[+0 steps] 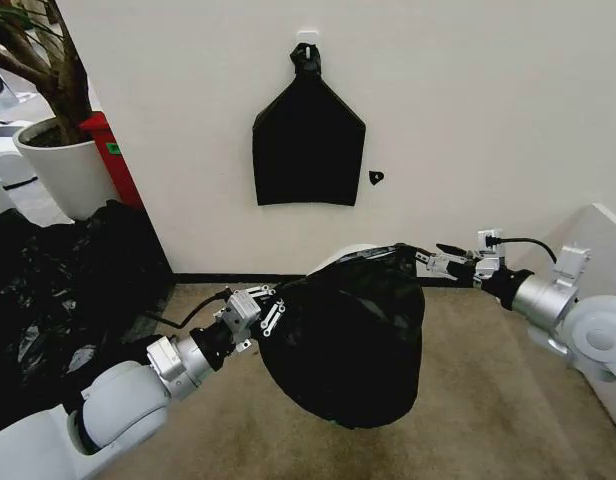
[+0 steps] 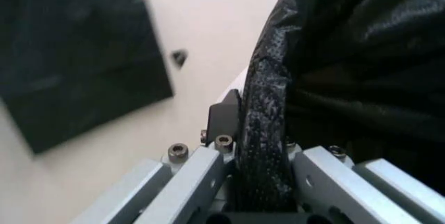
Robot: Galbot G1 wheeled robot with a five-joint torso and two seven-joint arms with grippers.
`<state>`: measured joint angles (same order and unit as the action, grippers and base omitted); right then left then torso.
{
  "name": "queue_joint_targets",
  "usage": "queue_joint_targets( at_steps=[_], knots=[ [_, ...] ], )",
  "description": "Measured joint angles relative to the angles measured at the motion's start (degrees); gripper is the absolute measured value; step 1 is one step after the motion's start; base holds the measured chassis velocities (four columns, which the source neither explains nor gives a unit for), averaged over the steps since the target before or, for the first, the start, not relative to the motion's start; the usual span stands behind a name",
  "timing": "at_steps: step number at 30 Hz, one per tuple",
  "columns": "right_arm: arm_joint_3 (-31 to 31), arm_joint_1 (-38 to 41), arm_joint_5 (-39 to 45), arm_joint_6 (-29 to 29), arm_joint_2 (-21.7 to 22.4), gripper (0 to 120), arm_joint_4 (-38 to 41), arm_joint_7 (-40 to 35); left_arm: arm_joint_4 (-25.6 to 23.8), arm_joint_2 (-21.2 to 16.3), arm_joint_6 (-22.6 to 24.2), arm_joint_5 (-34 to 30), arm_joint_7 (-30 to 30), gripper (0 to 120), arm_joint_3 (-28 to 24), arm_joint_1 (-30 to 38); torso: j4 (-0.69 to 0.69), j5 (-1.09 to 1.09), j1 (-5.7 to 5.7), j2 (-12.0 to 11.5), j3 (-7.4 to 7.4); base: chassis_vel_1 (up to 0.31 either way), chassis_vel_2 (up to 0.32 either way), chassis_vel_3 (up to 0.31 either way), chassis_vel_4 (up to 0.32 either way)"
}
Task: Place the garbage bag over the trash bin.
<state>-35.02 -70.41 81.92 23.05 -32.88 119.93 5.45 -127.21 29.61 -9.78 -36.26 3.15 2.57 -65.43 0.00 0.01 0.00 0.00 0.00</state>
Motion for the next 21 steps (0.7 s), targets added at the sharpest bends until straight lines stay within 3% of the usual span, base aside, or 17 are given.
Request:
queue_joint_targets(
  at_steps=[3,12,15,19,21],
  knots=[
    [0.14,-0.67,-0.29,-1.51,0.84,100,-0.17,3.81,0.91,1.08,0.86,-4.00,1.47,0,0.52,-0.61,0.01,-0.01,0.00,0.00,0.00,0.000,0.000,0.000,0.000],
    [0.65,0.19,-3.19,-1.70,2.41,100,-2.21,8.06,1.40,2.23,1.60,-4.65,1.26,0,-0.02,0.00,0.00,0.00,0.00,0.00,0.00,0.000,0.000,0.000,0.000],
    [0.33,0.25,-1.11,-0.18,2.30,100,-1.18,1.86,1.57,3.00,2.68,-6.47,4.06,0,-0.03,0.12,0.00,-0.02,0.00,0.00,0.00,0.000,0.000,0.000,0.000],
    [-0.48,0.36,0.84,0.64,0.38,100,4.91,-11.27,2.49,5.02,5.56,-11.53,14.42,0,-0.18,0.76,0.02,0.00,0.00,0.00,-0.01,0.000,0.000,0.000,0.000],
    [-0.62,0.40,0.83,0.63,0.11,100,5.94,-12.66,2.49,5.18,5.85,-11.95,15.13,0,-0.26,0.88,0.02,-0.01,0.00,0.00,-0.01,0.000,0.000,0.000,0.000]
  ],
)
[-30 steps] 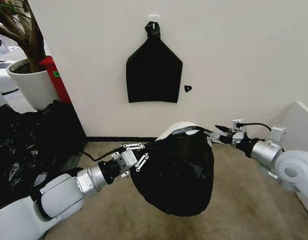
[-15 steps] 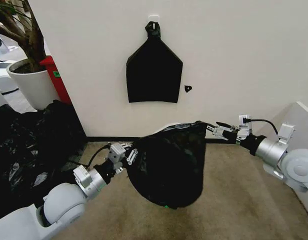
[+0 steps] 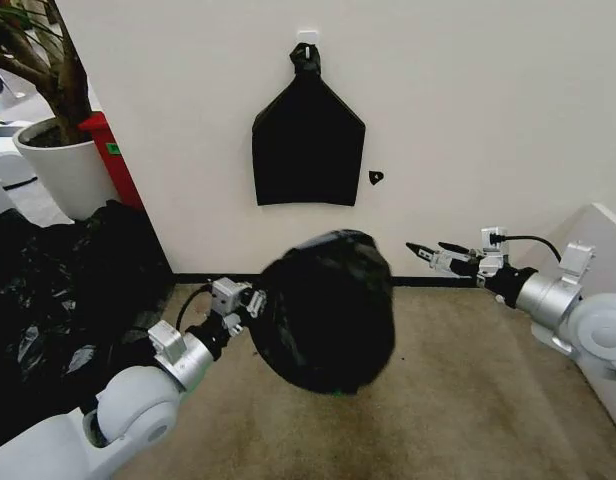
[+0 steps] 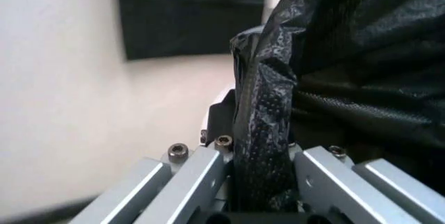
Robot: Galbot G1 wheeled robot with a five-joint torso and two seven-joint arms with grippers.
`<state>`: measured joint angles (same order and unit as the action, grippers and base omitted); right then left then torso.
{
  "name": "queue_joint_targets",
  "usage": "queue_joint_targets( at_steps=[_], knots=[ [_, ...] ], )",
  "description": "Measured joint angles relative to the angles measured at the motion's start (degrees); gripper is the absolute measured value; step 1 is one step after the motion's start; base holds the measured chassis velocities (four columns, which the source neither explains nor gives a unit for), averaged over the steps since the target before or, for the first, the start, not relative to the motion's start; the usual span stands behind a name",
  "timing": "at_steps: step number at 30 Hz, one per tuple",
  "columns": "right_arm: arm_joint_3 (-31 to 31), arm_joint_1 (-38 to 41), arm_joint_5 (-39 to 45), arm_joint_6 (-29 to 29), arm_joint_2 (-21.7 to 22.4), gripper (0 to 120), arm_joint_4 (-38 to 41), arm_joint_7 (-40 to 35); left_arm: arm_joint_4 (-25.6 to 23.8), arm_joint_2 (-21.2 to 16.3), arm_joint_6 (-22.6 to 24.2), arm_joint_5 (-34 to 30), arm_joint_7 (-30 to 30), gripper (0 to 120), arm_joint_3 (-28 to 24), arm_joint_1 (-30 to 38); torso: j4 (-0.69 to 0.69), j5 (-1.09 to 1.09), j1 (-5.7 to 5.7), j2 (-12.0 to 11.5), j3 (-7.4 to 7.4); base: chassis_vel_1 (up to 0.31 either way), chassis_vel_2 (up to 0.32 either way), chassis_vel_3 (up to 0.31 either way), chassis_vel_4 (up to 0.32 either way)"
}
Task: Place the garbage bag over the trash bin.
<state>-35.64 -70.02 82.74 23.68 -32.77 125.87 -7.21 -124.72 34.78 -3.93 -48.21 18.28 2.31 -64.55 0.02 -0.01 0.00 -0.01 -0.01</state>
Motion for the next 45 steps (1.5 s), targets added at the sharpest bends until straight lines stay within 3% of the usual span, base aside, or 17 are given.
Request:
queue_joint_targets(
  at_steps=[2,6,10,14,15,18,22,24,27,32,35,40,45],
  knots=[
    [-0.60,0.45,-0.39,0.30,-1.56,100,7.09,-7.60,-0.68,0.85,2.59,-3.38,5.18,0,-1.07,1.61,-0.01,0.06,0.00,0.00,0.01,0.000,0.000,0.000,0.000],
    [1.45,0.91,-4.80,1.53,-4.30,100,14.86,-15.45,-1.45,2.09,6.13,-7.26,11.88,0,-4.72,6.23,-0.02,0.01,0.00,0.00,0.01,0.000,0.000,0.000,0.000],
    [4.31,-0.08,-11.60,3.46,-6.82,100,17.40,-15.95,-1.64,3.52,8.78,-11.09,16.27,0,-8.08,10.39,-0.02,0.02,0.00,0.00,0.01,0.000,0.000,0.000,0.000],
    [12.19,0.20,-24.00,4.85,-10.16,93,17.78,-12.33,-0.71,6.67,12.50,-18.09,22.39,0,-18.70,21.45,-0.05,0.01,0.00,0.01,0.00,0.000,0.000,0.000,0.000],
    [12.19,0.20,-24.00,4.85,-10.16,93,17.78,-12.33,-0.71,6.67,12.50,-18.09,22.39,0,-18.70,21.45,-0.05,0.01,0.00,0.01,0.00,0.000,0.000,0.000,0.000],
    [17.44,1.79,-29.59,6.21,-12.00,78,17.21,-11.78,1.86,9.84,13.67,-19.95,25.25,0,-26.49,29.58,-0.01,0.01,0.00,0.00,0.00,0.000,0.000,0.000,0.000],
    [18.80,1.36,-27.04,9.87,-13.80,62,17.30,-19.09,5.75,13.61,14.16,-19.60,26.67,0,-31.70,36.54,-0.05,-0.01,0.00,0.00,0.00,0.000,0.000,0.000,0.000],
    [18.82,1.34,-26.10,10.20,-13.96,58,17.30,-20.10,6.12,13.99,14.17,-19.46,26.80,0,-32.11,37.06,-0.05,-0.01,0.00,0.00,0.00,0.000,0.000,0.000,0.000],
    [18.67,2.23,-20.03,10.75,-14.60,45,17.21,-26.01,7.97,16.32,14.22,-16.81,26.75,0,-34.68,39.88,-0.02,0.00,0.00,0.00,0.00,0.000,0.000,0.000,0.000],
    [19.25,6.11,-12.84,11.04,-15.28,30,15.21,-33.19,9.07,18.10,13.97,-12.85,25.96,0,-36.51,41.16,-0.03,0.00,0.00,0.00,0.00,0.000,0.000,0.000,0.000],
    [21.61,11.31,-6.36,11.03,-16.88,14,11.61,-41.56,9.97,19.40,13.47,-9.75,24.74,0,-37.91,42.67,-0.02,0.00,0.00,0.00,0.00,0.000,0.000,0.000,0.000],
    [24.74,14.69,-7.14,10.69,-19.36,0,6.68,-45.06,9.96,20.23,12.81,-7.65,23.93,0,-38.80,43.53,-0.02,0.01,0.00,0.00,0.00,0.000,0.000,0.000,0.000],
    [26.74,17.00,-10.54,10.30,-21.65,0,1.65,-46.49,9.07,20.27,12.55,-6.35,23.13,0,-39.13,43.83,-0.02,0.00,0.00,0.00,0.00,0.000,0.000,0.000,0.000]
  ],
)
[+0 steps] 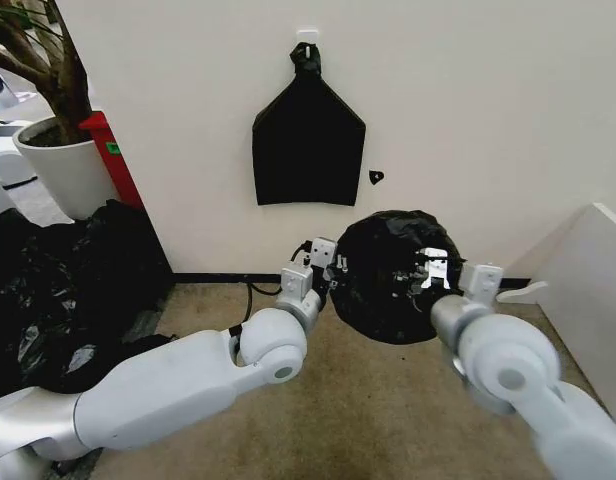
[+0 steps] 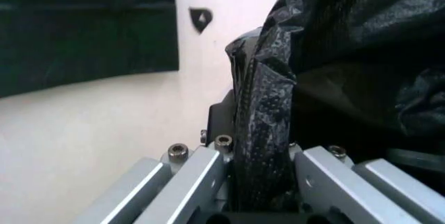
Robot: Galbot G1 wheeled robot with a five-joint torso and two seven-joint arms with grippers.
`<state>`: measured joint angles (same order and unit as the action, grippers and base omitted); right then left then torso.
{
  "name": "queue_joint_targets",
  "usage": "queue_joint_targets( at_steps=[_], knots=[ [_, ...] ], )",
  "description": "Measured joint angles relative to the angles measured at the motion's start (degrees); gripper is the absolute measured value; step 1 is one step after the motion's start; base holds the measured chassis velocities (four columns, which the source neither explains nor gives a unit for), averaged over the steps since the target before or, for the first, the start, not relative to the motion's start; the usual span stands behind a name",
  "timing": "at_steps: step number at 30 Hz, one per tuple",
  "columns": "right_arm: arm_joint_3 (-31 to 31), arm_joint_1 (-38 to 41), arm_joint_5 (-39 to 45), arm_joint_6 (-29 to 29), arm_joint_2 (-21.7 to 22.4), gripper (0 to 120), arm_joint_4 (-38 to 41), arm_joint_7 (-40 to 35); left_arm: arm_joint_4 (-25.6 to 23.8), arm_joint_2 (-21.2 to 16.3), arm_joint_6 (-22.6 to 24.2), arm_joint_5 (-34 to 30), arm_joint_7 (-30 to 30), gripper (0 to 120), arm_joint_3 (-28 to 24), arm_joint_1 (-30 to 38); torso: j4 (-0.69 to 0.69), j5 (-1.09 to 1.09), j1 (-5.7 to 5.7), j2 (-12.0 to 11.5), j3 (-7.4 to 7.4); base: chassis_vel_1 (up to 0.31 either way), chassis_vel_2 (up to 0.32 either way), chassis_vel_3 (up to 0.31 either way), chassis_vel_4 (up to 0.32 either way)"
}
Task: Place the garbage bag over the trash bin.
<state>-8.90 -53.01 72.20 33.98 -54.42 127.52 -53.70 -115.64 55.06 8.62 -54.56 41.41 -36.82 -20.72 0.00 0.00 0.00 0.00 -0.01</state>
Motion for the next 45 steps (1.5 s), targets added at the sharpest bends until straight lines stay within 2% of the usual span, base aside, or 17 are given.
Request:
queue_joint_targets(
  at_steps=[2,4,15,20,28,35,38,45],
  knots=[
    [2.83,2.78,-2.66,-0.93,-1.80,0,-5.62,-1.80,-0.38,0.30,-0.37,1.38,-1.16,0,-0.09,0.25,0.01,0.01,0.00,0.00,0.00,0.000,0.000,0.000,0.000],
    [3.82,3.44,-3.03,-1.22,-2.87,0,-7.57,-2.61,-0.41,1.01,-0.43,1.54,-1.43,0,-0.10,0.37,0.00,0.00,0.00,0.00,0.00,0.000,0.000,0.000,0.000],
    [3.63,4.16,-1.50,-1.70,-4.55,0,-11.42,-3.71,-1.08,2.52,-0.74,2.31,-2.64,0,-0.87,0.45,-0.01,0.00,0.00,0.00,0.01,0.000,0.000,0.000,0.000],
    [2.49,2.58,0.16,-1.92,-3.28,0,-8.99,-4.40,-0.16,2.53,-0.75,2.13,-2.15,0,0.06,0.33,0.00,0.01,0.00,0.00,0.01,0.000,0.000,0.000,0.000],
    [1.13,-1.31,2.15,-2.66,-1.02,0,-0.91,-4.35,3.39,5.22,-0.58,0.89,1.36,0,2.36,0.57,-0.01,0.00,0.00,0.00,0.01,0.000,0.000,0.000,0.000],
    [-0.32,-1.28,0.44,-4.18,0.89,0,1.60,0.09,4.52,6.84,-0.28,0.25,2.05,0,1.80,0.45,0.00,0.00,0.00,0.00,0.01,0.000,0.000,0.000,0.000],
    [-1.55,-2.23,-2.73,-4.42,2.40,0,3.75,3.38,5.25,7.33,0.01,-0.94,2.58,0,1.61,1.06,-0.01,-0.01,0.00,0.00,0.01,0.000,0.000,0.000,0.000],
    [-5.02,-4.54,-2.75,-3.07,4.70,0,9.81,5.24,7.49,9.14,0.20,-1.94,3.04,0,1.35,2.46,-0.01,0.00,0.00,0.00,0.01,0.000,0.000,0.000,0.000]
  ],
)
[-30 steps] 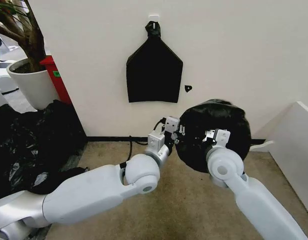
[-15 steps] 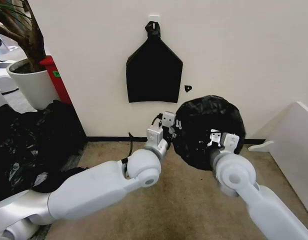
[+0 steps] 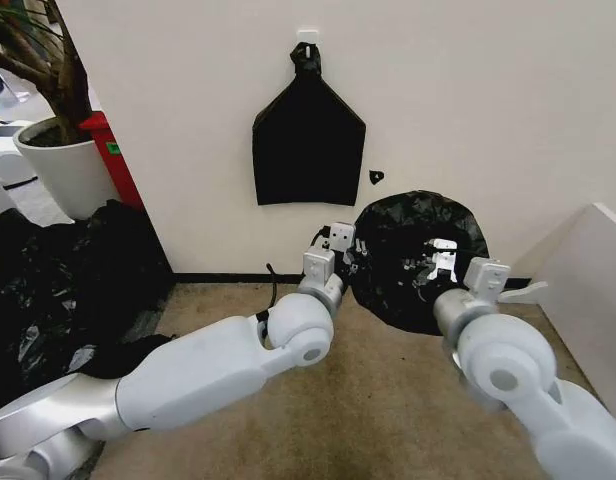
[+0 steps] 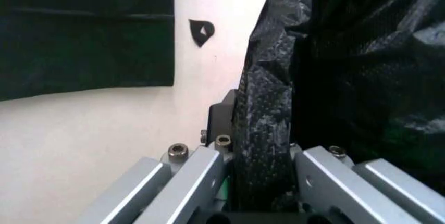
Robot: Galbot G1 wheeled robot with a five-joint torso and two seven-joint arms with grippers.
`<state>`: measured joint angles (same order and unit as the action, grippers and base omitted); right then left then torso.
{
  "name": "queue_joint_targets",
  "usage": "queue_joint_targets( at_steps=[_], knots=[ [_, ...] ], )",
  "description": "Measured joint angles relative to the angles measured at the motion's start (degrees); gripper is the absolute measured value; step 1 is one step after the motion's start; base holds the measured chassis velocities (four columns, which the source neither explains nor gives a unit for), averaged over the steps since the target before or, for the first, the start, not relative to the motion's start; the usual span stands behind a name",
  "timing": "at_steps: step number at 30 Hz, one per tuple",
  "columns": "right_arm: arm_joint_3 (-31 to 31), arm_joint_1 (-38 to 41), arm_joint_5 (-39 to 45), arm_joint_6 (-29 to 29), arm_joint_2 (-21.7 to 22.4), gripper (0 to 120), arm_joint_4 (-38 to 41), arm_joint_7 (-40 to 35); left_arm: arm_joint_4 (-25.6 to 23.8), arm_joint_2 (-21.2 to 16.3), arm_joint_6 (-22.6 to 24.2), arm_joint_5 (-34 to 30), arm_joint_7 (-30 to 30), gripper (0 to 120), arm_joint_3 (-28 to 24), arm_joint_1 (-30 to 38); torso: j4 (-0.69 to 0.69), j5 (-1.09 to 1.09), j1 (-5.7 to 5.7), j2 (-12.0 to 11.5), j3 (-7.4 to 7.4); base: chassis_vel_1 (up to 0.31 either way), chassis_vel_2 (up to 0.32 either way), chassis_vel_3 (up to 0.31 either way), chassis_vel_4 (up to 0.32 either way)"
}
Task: Place the garbage bag over the trash bin.
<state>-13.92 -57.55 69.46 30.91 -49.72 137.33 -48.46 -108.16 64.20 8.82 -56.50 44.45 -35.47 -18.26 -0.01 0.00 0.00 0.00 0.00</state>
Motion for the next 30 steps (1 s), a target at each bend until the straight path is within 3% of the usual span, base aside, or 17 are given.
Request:
queue_joint_targets(
  at_steps=[11,19,30],
  knots=[
    [-2.00,2.48,0.14,0.17,1.46,0,-1.34,2.23,0.63,2.12,0.12,0.23,0.41,0,-1.83,1.31,0.00,0.00,0.00,0.00,0.00,0.000,0.000,0.000,0.000],
    [0.73,6.51,-3.02,0.26,-2.38,0,-12.26,0.67,-2.24,1.59,0.08,1.13,0.11,0,-3.45,1.53,0.00,-0.01,0.00,0.00,-0.01,0.000,0.000,0.000,0.000],
    [3.41,10.67,-1.91,-0.41,-6.16,0,-19.25,-3.66,-4.03,0.69,-0.41,2.93,-1.37,0,-4.00,0.93,0.01,0.01,0.00,0.00,-0.01,0.000,0.000,0.000,0.000]
  ],
)
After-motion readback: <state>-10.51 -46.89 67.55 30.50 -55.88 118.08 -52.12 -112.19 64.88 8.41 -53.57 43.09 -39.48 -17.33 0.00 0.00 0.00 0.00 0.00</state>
